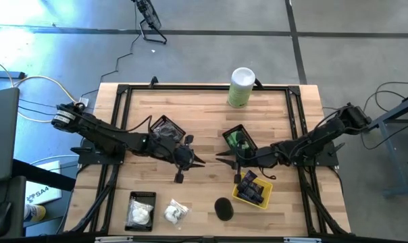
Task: Pick & Place Travel size toiletries
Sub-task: Put the cotton pack into the bottom left black bin
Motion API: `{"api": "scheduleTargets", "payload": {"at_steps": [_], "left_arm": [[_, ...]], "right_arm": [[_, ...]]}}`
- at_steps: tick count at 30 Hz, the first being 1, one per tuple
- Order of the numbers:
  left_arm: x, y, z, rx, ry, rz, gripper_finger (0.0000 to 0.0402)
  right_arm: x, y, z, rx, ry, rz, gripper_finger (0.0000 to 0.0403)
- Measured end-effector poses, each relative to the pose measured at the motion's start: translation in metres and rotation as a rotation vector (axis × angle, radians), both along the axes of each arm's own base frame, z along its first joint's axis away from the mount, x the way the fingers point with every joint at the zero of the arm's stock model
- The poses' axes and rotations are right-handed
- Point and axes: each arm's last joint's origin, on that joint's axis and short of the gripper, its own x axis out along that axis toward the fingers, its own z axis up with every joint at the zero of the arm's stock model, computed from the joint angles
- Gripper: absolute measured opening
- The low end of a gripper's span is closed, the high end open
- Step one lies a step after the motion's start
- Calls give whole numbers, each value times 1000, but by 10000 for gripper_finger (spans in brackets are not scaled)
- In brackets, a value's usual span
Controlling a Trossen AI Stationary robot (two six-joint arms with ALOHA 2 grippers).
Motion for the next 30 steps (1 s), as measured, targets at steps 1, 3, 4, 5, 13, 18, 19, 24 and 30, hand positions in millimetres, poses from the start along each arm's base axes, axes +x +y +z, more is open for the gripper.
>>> {"api": "scheduleTargets", "payload": {"at_steps": [1, 3, 4, 5, 13, 18, 19, 24, 30], "left_arm": [[0, 0, 0, 0, 0, -2, 46], [0, 0, 0, 0, 0, -2, 46], [0, 0, 0, 0, -1, -2, 46], [0, 0, 1, 2, -7, -3, 46], [1, 0, 3, 54, -47, -16, 46], [1, 0, 4, 114, -57, -32, 46], [1, 0, 4, 128, -60, -36, 46], [1, 0, 2, 186, -59, -53, 46], [-1, 0, 1, 198, -34, -60, 46]], "right_arm": [[0, -1, 0, 0, -1, -3, 55], [1, -3, 0, 1, -2, -9, 55], [1, -3, 0, 1, -2, -12, 55], [1, -4, 0, 0, -1, -14, 55], [2, -6, 1, 4, -11, -21, 55], [2, -6, 2, 9, -22, -20, 55], [2, -6, 2, 9, -23, -21, 55], [2, -6, 3, 37, -33, -24, 55], [2, -6, 3, 63, -36, -30, 55]]}}
